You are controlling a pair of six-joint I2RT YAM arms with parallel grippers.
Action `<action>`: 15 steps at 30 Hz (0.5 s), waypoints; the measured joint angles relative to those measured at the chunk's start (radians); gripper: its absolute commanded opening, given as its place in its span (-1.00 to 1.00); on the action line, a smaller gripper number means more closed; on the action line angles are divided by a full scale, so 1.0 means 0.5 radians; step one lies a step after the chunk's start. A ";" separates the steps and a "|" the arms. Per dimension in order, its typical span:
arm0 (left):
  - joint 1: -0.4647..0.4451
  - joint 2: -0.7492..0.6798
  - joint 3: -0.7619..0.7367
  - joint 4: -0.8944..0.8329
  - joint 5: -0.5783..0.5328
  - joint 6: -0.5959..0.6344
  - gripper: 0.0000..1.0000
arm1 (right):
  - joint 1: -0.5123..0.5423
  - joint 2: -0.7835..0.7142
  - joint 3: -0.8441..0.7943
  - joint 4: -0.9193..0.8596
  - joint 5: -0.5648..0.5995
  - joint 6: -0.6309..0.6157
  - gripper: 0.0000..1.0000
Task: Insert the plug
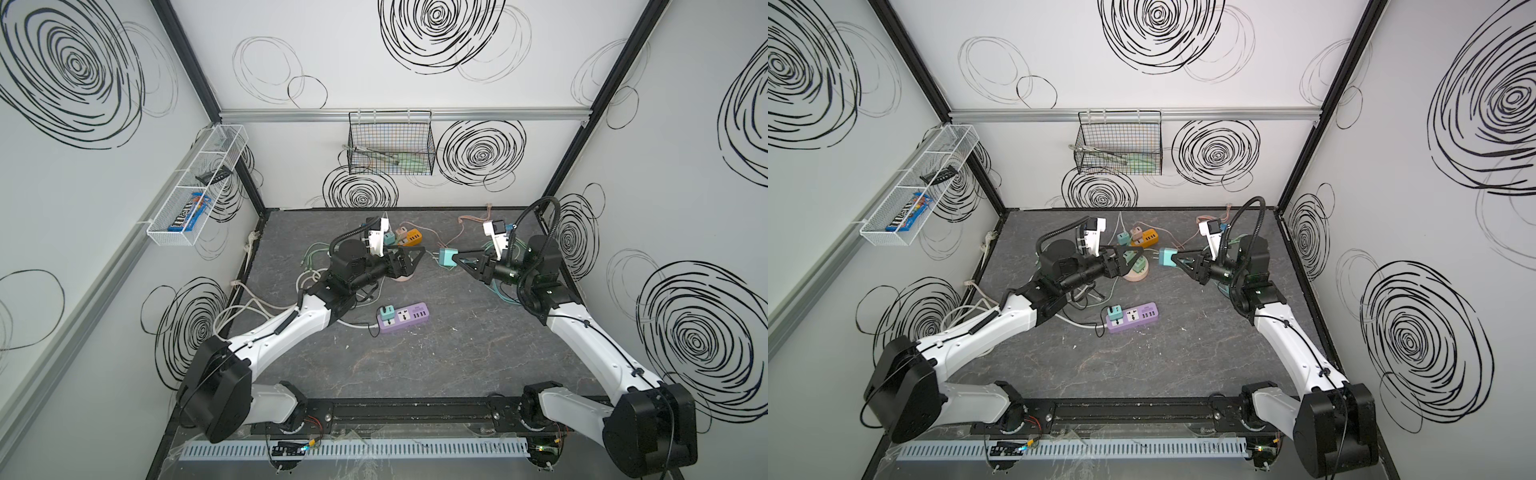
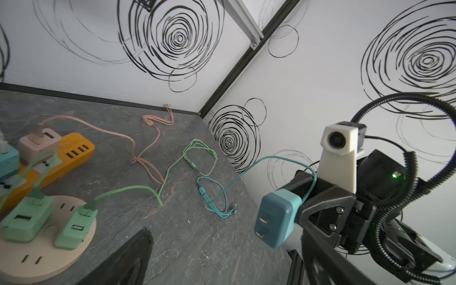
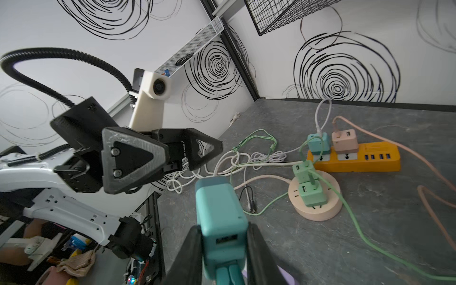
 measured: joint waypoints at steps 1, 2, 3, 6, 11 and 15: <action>0.014 -0.047 -0.011 -0.047 -0.046 0.060 0.92 | 0.014 0.002 0.000 -0.014 0.042 -0.061 -1.00; 0.028 -0.093 -0.025 -0.092 -0.098 0.110 0.92 | 0.034 0.002 0.000 -0.035 0.093 -0.131 -1.00; 0.043 -0.127 -0.038 -0.125 -0.137 0.152 0.92 | 0.051 0.003 0.000 -0.051 0.132 -0.190 -1.00; 0.113 -0.229 -0.086 -0.234 -0.248 0.269 0.92 | 0.101 0.020 0.002 -0.117 0.245 -0.373 -1.00; 0.246 -0.359 -0.115 -0.452 -0.400 0.456 0.92 | 0.158 0.069 0.024 -0.258 0.404 -0.703 -1.00; 0.329 -0.470 -0.114 -0.626 -0.508 0.607 0.92 | 0.188 0.125 0.095 -0.414 0.489 -1.012 -1.00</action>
